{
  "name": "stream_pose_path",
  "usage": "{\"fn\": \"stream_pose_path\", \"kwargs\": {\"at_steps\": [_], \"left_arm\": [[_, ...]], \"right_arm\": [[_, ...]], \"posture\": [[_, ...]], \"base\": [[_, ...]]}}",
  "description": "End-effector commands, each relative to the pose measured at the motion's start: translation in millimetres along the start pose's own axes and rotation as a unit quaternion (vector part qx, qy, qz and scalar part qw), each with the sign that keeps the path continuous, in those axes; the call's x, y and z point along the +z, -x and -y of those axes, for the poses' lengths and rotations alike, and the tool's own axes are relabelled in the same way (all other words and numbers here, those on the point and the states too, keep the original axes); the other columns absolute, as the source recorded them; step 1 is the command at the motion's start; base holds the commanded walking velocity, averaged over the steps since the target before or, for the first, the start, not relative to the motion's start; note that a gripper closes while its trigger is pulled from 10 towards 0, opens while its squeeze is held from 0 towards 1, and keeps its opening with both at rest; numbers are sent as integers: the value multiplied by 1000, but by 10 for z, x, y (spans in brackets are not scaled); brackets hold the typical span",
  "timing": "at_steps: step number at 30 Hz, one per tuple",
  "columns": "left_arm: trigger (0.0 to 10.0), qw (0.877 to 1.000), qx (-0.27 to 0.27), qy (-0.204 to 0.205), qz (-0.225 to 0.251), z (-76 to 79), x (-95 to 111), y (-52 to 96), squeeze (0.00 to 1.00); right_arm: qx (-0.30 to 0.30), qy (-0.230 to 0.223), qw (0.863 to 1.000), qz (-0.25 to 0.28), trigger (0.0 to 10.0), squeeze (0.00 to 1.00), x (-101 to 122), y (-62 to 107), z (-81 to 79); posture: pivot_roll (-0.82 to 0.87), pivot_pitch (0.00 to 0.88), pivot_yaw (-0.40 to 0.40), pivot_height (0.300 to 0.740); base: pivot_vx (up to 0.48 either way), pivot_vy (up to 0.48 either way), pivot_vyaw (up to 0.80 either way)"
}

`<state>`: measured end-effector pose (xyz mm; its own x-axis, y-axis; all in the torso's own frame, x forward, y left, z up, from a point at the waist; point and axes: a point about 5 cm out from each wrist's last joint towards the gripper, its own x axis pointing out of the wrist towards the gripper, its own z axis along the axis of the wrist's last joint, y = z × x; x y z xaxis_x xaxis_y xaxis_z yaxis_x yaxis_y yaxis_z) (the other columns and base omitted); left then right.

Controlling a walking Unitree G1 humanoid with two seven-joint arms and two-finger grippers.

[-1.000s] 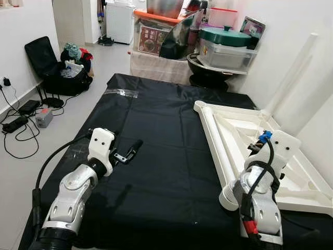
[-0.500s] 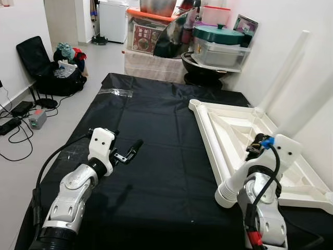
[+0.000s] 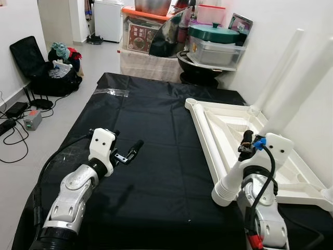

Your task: Building children table

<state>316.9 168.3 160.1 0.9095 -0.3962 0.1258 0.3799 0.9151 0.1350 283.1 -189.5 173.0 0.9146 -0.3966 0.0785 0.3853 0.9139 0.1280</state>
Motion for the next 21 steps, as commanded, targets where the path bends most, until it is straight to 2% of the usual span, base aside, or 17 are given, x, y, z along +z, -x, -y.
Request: {"fn": "stream_pose_path", "kwargs": {"at_steps": [1, 21], "left_arm": [[10000, 1000, -7, 1, -3, 34, -25, -21, 0], [10000, 1000, -9, -3, -5, 14, -24, -19, 0]], "right_arm": [[-4, 25, 996, -89, 10000, 0, -390, 57, 129], [31, 22, 997, -74, 10000, 0, -412, 97, 116]], "posture": [[49, 0, -116, 740], [52, 0, -106, 740]], "base": [[0, 0, 0], [0, 0, 0]]}}
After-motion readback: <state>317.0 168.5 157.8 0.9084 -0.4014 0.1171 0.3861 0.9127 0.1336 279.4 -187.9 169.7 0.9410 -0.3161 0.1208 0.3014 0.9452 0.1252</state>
